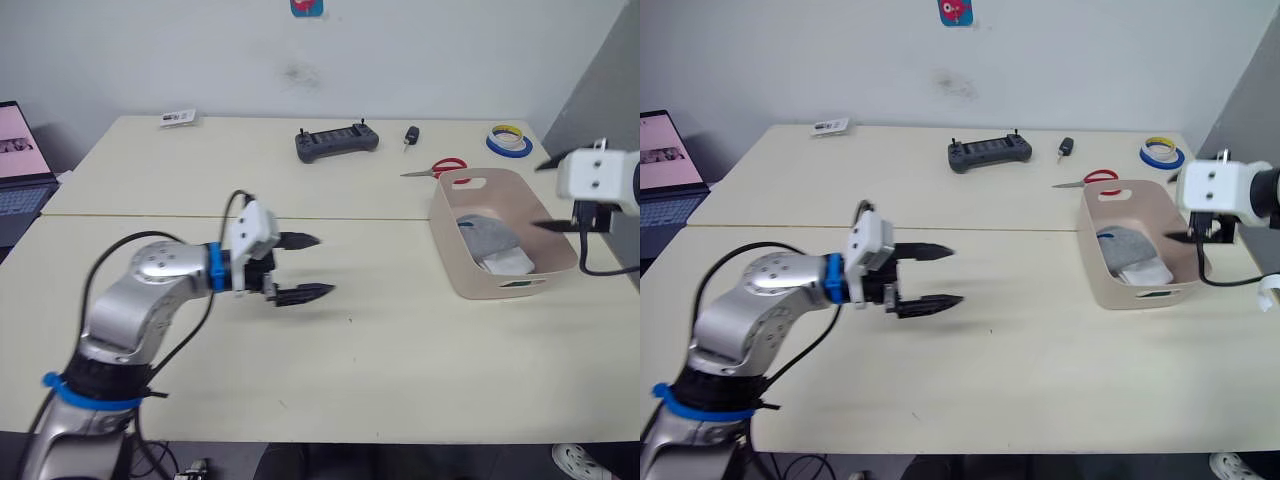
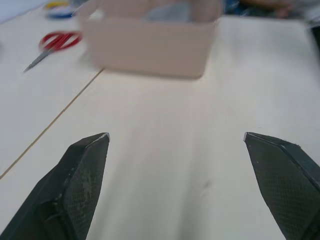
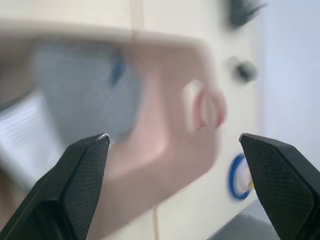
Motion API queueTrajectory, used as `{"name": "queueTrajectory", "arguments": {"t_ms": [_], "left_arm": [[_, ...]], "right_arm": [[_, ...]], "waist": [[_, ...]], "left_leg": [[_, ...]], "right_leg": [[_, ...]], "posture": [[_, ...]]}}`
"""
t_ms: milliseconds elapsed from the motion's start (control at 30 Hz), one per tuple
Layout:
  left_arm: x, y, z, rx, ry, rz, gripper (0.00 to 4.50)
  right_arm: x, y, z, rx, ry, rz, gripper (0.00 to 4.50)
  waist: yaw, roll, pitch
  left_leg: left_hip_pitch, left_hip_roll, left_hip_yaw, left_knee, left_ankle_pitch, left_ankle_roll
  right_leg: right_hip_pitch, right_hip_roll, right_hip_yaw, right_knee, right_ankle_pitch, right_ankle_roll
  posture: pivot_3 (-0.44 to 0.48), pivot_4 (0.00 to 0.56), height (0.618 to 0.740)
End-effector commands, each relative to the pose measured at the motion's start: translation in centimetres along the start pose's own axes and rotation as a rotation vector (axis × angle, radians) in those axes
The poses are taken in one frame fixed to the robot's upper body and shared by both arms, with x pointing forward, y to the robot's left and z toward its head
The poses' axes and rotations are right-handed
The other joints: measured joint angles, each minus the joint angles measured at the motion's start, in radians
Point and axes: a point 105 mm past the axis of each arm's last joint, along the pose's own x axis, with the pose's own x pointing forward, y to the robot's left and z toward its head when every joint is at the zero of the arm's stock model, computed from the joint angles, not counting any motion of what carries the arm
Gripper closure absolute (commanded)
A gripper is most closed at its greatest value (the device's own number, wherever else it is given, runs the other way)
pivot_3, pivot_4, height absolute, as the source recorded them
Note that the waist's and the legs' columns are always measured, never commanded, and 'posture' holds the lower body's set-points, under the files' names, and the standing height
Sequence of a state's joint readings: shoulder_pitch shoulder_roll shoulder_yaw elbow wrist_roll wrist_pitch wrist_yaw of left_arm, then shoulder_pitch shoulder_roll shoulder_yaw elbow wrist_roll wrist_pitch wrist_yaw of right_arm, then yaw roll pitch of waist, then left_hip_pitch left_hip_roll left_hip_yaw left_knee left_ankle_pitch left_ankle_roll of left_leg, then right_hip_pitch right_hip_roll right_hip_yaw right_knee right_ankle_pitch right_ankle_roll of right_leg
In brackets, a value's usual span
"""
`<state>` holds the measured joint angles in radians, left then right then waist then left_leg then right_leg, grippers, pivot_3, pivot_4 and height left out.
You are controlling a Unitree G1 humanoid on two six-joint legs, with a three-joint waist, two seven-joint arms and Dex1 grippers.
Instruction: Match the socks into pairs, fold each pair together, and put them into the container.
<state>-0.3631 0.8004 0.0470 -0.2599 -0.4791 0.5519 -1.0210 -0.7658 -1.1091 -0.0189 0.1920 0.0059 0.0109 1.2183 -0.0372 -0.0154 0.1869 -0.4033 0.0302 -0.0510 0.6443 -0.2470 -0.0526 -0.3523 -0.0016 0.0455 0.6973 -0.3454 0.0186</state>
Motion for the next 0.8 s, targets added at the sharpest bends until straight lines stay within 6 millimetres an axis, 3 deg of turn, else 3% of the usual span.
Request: {"name": "queueTrajectory", "arguments": {"t_ms": [33, 233, 400, 533, 633, 800], "left_arm": [[-4.6, 2.5, -1.9, -0.016, 0.093, 0.241, 0.00], [-10.9, 2.4, -7.2, -0.055, 0.269, 0.492, 0.00], [-13.9, 1.5, -10.1, -0.126, 0.285, 0.661, 0.00], [-14.6, -0.2, -12.2, -0.177, 0.314, 0.690, 0.00], [-14.5, -0.8, -12.8, -0.201, 0.309, 0.682, 0.00], [-13.8, -1.4, -12.7, -0.231, 0.277, 0.624, 0.00]], "right_arm": [[-0.8, 0.1, 3.1, 0.125, -0.190, -0.126, 0.03], [0.9, 6.8, 7.5, 0.372, -0.454, -0.106, 0.03], [1.5, 12.7, 7.7, 0.515, -0.434, -0.061, 0.03], [1.3, 17.0, 5.9, 0.599, -0.347, -0.039, 0.03], [0.6, 19.5, 3.3, 0.632, -0.246, -0.042, 0.03], [-0.7, 21.1, 0.0, 0.622, -0.142, -0.051, 0.03]], "waist": [[0.005, 0.000, 0.000], [0.009, 0.000, 0.000], [0.023, -0.002, -0.001], [0.023, -0.004, -0.002], [0.022, -0.004, -0.003], [0.020, -0.005, -0.003]], "left_leg": [[0.000, 0.000, -0.001, 0.000, 0.000, 0.000], [0.000, -0.001, -0.002, 0.000, 0.000, 0.000], [-0.001, -0.003, -0.003, 0.000, 0.000, 0.000], [0.000, -0.002, -0.002, 0.000, 0.000, 0.000], [0.002, -0.002, -0.002, -0.001, 0.000, 0.000], [0.004, -0.002, 0.000, -0.001, 0.000, 0.000]], "right_leg": [[0.000, 0.000, 0.000, 0.000, 0.000, 0.000], [0.002, -0.002, -0.001, 0.000, 0.000, 0.000], [0.002, -0.004, -0.002, 0.000, 0.000, 0.000], [0.003, -0.004, -0.002, -0.001, 0.000, 0.000], [0.003, -0.003, -0.002, -0.001, 0.000, 0.000], [0.005, -0.003, -0.001, -0.001, 0.000, 0.000]], "posture": [[0.000, 0.150, 0.737], [0.000, 0.150, 0.737], [0.000, 0.150, 0.737], [0.000, 0.150, 0.737], [0.000, 0.150, 0.737], [0.000, 0.150, 0.737]]}}
